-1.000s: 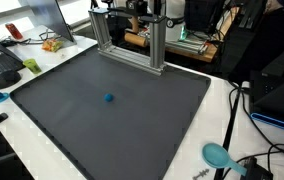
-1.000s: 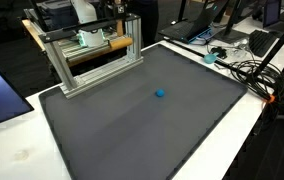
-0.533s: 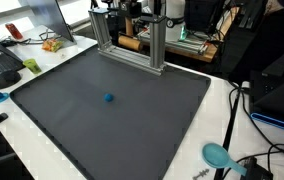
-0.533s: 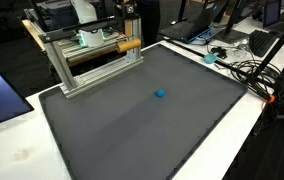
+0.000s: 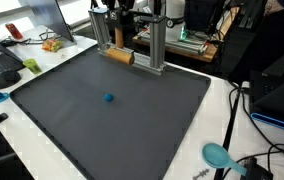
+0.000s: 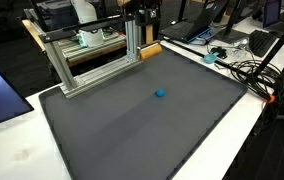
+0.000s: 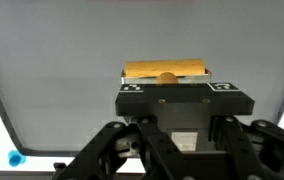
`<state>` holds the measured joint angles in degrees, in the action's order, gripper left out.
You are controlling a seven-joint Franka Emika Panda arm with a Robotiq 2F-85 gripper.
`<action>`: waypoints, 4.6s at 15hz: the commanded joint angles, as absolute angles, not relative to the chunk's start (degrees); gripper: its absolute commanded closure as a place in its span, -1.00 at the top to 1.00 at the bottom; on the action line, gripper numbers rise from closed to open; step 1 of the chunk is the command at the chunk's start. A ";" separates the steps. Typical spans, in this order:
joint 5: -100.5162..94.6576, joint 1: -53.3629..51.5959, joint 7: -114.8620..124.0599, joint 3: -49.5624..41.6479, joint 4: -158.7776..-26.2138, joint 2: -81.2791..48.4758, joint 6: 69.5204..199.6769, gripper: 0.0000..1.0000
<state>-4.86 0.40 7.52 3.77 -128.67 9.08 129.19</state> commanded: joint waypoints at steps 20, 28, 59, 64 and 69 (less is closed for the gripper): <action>-6.11 0.19 0.47 1.14 -120.77 -5.43 137.34 -0.56; -5.90 0.13 -2.89 0.70 -115.39 -11.81 138.87 -0.56; -4.09 0.65 -6.74 1.12 -110.26 -21.04 138.77 -0.56; -3.91 0.71 -6.90 1.26 -109.99 -21.78 137.51 -0.56; -3.32 0.88 -6.76 1.36 -110.34 -22.36 140.24 -0.56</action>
